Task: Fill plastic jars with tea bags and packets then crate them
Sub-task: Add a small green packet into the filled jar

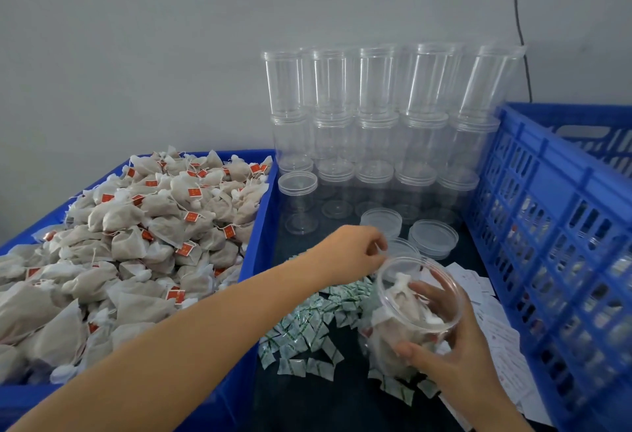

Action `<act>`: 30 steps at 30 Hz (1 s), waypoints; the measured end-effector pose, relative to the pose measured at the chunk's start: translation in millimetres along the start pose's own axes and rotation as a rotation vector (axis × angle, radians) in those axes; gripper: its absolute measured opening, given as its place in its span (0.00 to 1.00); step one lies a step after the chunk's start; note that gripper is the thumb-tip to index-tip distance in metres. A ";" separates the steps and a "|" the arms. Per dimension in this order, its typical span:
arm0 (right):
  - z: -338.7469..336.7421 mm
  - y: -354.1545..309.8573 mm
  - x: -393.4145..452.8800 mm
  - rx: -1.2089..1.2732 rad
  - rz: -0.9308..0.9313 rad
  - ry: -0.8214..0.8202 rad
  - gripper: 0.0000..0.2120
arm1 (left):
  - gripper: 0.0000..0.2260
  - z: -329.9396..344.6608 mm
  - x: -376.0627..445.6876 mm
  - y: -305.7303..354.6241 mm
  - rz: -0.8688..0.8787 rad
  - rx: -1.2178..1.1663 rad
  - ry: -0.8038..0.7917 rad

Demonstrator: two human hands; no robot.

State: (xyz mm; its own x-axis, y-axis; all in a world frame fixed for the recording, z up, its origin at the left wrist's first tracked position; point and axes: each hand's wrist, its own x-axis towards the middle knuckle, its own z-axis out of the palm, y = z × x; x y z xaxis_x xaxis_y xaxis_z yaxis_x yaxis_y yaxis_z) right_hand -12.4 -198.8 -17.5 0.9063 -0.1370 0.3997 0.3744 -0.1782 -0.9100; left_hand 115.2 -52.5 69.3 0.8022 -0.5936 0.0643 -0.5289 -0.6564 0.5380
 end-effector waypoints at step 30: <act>-48.6 19.4 -38.0 -0.051 0.118 0.122 0.41 | 0.11 120.3 35.3 8.9 0.207 0.415 -0.087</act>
State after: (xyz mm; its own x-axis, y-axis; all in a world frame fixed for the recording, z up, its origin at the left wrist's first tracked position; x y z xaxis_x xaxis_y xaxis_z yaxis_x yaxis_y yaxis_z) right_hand -49.1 -244.4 -45.0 0.9117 -0.2766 0.3038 0.2536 -0.2028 -0.9458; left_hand 105.4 -135.3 -24.8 0.6510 -0.7571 0.0545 -0.7558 -0.6399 0.1385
